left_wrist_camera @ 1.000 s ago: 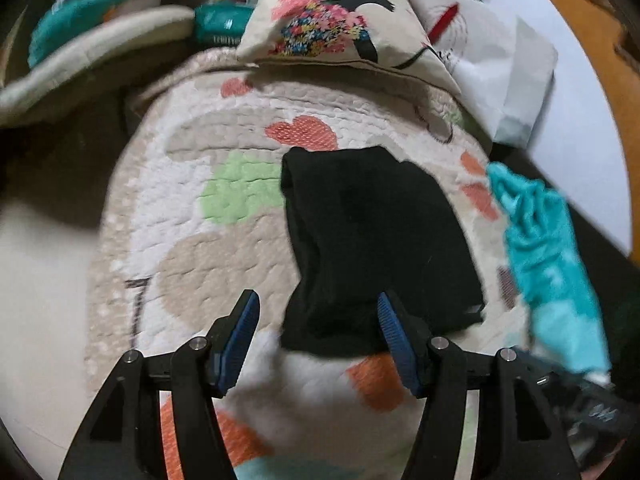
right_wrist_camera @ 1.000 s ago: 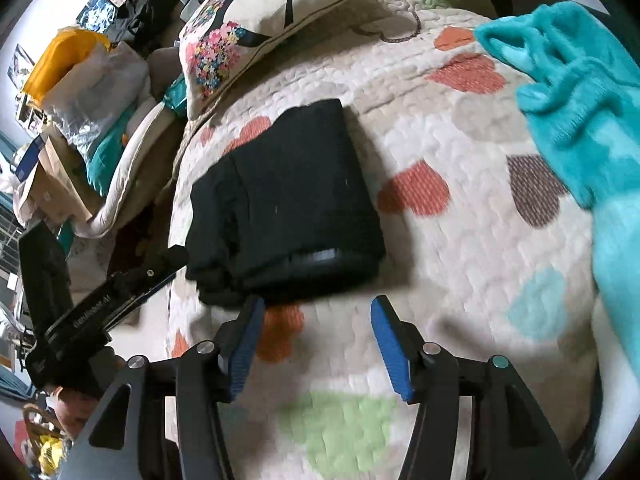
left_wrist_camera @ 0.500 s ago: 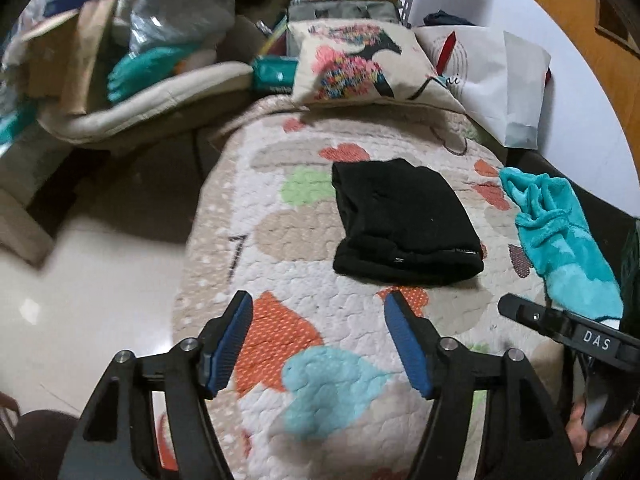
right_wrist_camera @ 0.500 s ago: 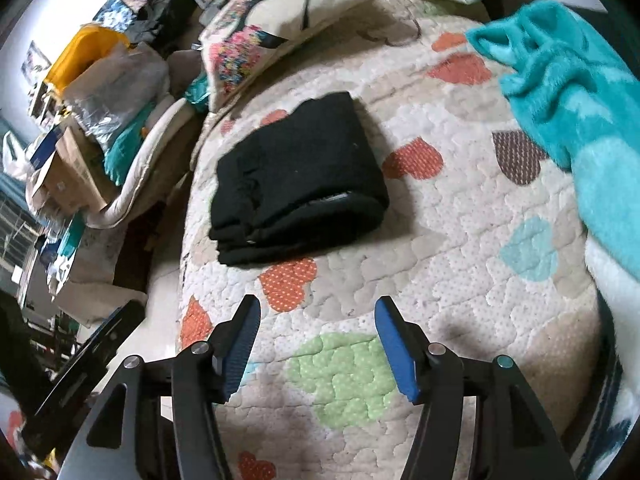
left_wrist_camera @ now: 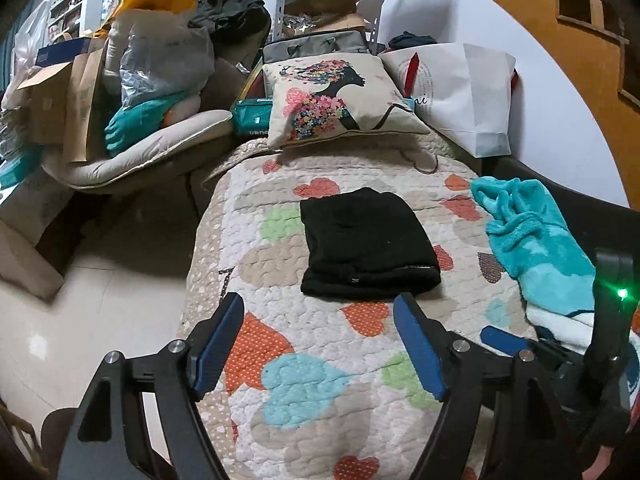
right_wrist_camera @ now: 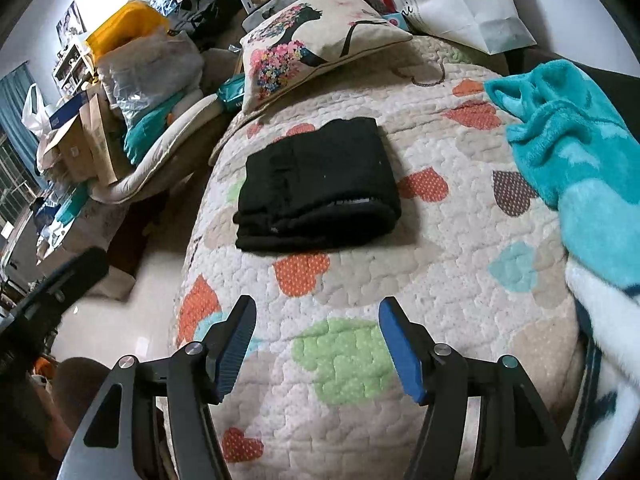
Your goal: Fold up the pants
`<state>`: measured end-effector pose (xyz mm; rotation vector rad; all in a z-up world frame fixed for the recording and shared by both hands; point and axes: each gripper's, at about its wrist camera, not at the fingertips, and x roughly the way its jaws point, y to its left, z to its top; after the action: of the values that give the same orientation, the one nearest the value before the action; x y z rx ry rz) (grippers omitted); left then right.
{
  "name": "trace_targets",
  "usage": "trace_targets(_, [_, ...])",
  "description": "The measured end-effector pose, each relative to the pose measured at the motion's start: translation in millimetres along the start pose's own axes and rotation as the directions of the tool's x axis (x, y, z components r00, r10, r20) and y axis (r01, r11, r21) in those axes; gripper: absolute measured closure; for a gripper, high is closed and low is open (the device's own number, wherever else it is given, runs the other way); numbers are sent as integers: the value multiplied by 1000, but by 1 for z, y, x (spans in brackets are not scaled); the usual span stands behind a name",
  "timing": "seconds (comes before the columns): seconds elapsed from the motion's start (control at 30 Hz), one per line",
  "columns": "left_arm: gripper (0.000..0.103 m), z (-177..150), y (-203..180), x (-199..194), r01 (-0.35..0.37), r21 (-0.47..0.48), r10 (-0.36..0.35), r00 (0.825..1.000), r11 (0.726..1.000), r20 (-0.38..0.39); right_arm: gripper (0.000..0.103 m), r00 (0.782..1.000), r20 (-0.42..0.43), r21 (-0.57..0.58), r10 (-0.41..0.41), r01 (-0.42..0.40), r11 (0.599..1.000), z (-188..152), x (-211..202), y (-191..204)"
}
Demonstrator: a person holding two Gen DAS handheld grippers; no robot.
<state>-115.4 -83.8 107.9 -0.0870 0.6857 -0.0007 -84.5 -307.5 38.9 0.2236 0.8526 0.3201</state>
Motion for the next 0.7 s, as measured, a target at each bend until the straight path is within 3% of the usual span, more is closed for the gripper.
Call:
trace_targets(0.23, [26,-7,-4,13,31,-2,-31,997,1000,-65,33,999,24,-34,-25,26,999,-1,-2,7])
trace_targets(0.7, [26,-15,-7,29,59,-8,-59,992,998,-107,28,999,-3,-16,-49,49,999,-1,10,4])
